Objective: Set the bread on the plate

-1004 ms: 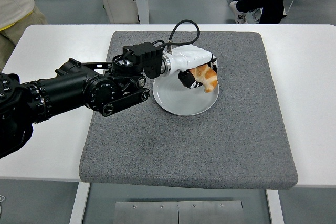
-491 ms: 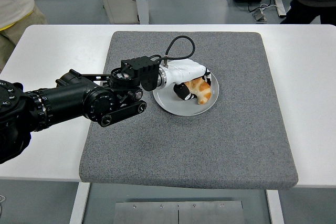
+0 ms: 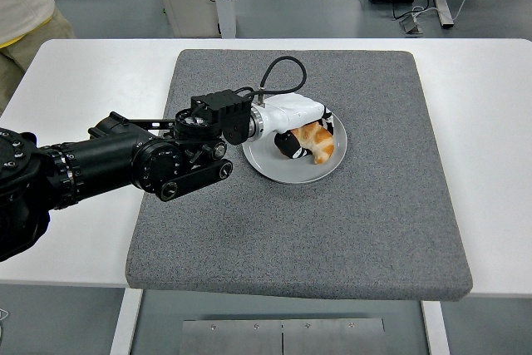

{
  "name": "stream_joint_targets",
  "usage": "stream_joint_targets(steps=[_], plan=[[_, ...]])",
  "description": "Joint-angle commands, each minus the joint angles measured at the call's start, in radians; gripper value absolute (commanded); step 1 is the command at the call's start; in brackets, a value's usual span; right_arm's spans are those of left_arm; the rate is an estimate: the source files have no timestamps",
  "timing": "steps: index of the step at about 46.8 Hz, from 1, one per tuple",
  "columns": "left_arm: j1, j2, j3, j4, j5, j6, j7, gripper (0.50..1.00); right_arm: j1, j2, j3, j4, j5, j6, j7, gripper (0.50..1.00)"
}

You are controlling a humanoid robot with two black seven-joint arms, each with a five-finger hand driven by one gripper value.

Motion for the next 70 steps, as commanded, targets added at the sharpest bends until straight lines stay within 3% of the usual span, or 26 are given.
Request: stream_joint_targets(steps=[1,3,12,34,45,55,58,70], plan=[[-0.003,0.001,-0.004,-0.011,-0.050,-0.001,-0.004,0.922,0.000,0.000,0.000,0.000,0.000,0.001,0.000,1.000],[-0.003,0.010,-0.004,-0.018,-0.071,-0.001,-0.005,0.946,0.001,0.000,0.000,0.000,0.000,0.000,0.000,1.000],[-0.009,0.050,-0.009,-0.030,-0.108,-0.001,-0.007,0.966,0.000,0.000,0.000,0.000,0.000,0.000,0.000,1.000],[-0.140,0.265,-0.104,-0.197,-0.319,-0.012,-0.004,0.969,0.000,0.000,0.000,0.000,0.000,0.000,0.000,1.000],[-0.101,0.339,-0.319,-0.226,-0.569,-0.010,-0.013,0.969,0.000,0.000,0.000,0.000,0.000,0.000,0.000,1.000],[-0.014,0.403,-0.452,-0.225,-0.695,-0.013,-0.105,0.969,0.000,0.000,0.000,0.000,0.000,0.000,0.000,1.000],[0.011,0.411,-0.506,-0.209,-0.738,-0.032,-0.119,0.969,0.000,0.000,0.000,0.000,0.000,0.001,0.000,1.000],[0.034,0.397,-0.606,-0.039,-0.932,-0.211,-0.116,0.969,0.000,0.000,0.000,0.000,0.000,0.000,0.000,1.000]])
